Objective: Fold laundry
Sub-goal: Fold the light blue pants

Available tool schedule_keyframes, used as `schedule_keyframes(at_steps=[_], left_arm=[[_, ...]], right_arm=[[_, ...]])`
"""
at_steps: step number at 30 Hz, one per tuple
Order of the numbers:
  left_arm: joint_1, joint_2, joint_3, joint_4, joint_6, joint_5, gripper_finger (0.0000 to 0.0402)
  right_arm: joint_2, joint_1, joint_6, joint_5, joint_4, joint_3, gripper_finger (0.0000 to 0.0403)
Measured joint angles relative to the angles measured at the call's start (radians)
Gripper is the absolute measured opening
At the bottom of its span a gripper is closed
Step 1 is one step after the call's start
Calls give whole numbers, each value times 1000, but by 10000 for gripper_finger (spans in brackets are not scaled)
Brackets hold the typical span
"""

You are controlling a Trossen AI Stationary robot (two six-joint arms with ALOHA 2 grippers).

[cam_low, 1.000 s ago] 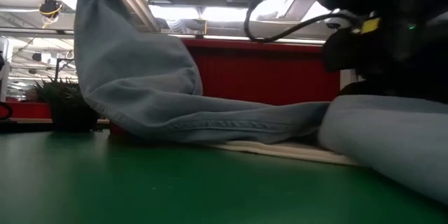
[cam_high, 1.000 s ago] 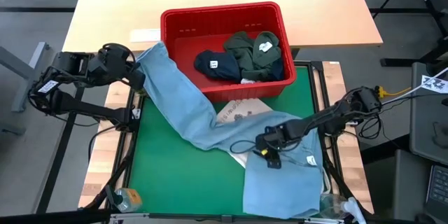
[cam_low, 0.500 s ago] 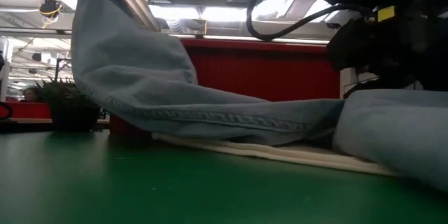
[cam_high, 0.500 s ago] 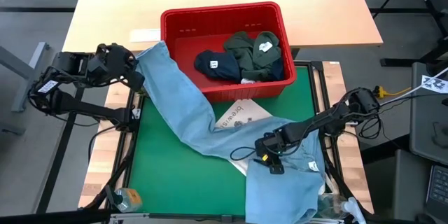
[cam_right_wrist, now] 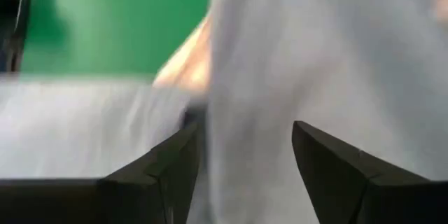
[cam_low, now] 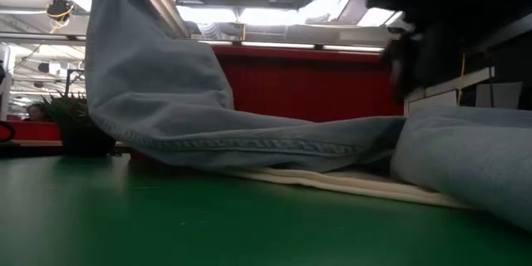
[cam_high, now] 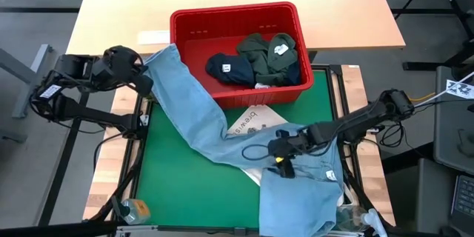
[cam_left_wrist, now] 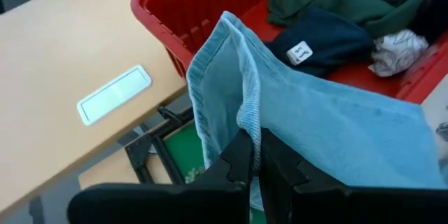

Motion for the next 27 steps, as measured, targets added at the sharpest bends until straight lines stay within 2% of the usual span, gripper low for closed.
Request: schedule_keyframes(at_steps=[4, 15, 20, 27], left_arm=[[0, 0, 44, 0, -10, 4, 5], [0, -7, 69, 0, -74, 105, 5], [0, -7, 70, 0, -74, 105, 5], [0, -7, 70, 0, -74, 168, 5]], right_arm=[[17, -38, -9, 72, 79, 0, 225], [33, -207, -45, 80, 114, 1, 225], [33, -262, -45, 89, 2, 2, 225], [37, -282, -47, 202, -134, 2, 225]])
